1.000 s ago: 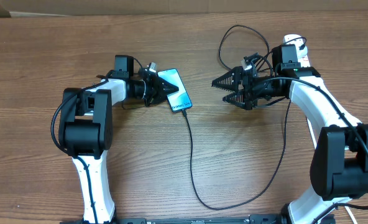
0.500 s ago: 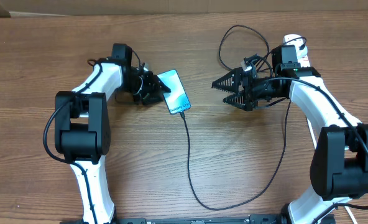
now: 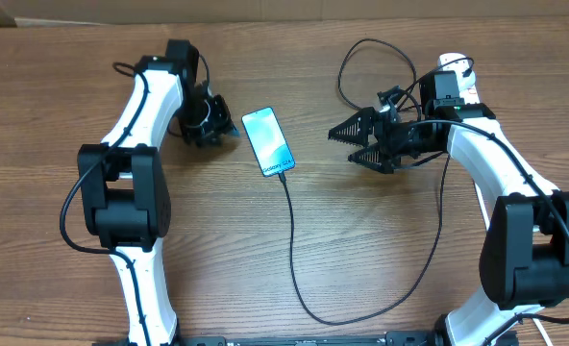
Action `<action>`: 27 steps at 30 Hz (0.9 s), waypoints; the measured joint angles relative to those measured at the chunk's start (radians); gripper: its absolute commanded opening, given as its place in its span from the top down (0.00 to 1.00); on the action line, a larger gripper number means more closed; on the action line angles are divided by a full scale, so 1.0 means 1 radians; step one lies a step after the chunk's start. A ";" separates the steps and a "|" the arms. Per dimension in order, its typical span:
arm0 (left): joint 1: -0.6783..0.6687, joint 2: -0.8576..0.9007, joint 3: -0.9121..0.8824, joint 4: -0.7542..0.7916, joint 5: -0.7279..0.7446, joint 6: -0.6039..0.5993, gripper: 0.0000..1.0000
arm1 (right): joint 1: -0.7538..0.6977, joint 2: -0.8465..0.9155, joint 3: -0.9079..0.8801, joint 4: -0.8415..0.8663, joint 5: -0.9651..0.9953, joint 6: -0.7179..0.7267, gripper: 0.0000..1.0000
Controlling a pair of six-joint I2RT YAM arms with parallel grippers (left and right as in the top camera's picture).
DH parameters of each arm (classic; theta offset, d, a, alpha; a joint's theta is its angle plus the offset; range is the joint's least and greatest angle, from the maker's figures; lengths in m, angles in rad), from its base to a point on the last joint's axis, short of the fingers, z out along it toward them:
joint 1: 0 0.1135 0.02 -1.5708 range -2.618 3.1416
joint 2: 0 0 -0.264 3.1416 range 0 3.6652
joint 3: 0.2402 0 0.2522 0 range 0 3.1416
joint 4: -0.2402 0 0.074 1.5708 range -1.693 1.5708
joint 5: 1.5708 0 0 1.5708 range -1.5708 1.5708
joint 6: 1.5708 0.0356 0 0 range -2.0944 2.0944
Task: Plug charger to phone and switch on socket
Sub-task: 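Release the phone with the left gripper and lift both arms away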
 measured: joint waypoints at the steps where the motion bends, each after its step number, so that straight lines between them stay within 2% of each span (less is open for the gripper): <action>1: 0.000 -0.005 0.012 -0.007 -0.003 0.002 0.61 | 0.000 0.000 0.000 -0.008 0.019 -0.002 0.00; 5: 0.000 -0.071 0.018 -0.011 -0.012 0.003 0.59 | 0.000 0.000 0.000 -0.051 0.055 -0.026 0.00; 9: 0.000 -0.225 0.020 -0.010 -0.029 0.003 0.58 | 0.000 0.000 0.000 -0.105 0.075 -0.050 0.01; 11: 0.000 -0.330 0.026 -0.013 -0.053 0.004 0.51 | 0.000 0.000 0.000 -0.127 0.085 -0.060 0.02; 12: 0.000 -0.367 0.031 -0.016 -0.065 0.003 0.30 | 0.000 0.000 0.000 -0.137 0.092 -0.063 0.02; 13: 0.000 -0.414 0.038 -0.026 -0.086 0.004 0.00 | 0.000 -0.002 0.000 -0.147 0.106 -0.065 0.02; 18: 0.000 -0.537 0.055 -0.120 -0.195 0.002 0.00 | 0.000 -0.091 0.000 -0.198 0.196 -0.075 0.00; 27: 0.000 -0.518 0.053 -0.267 -0.312 0.002 0.00 | -0.001 -0.328 0.013 -0.279 0.476 -0.005 0.00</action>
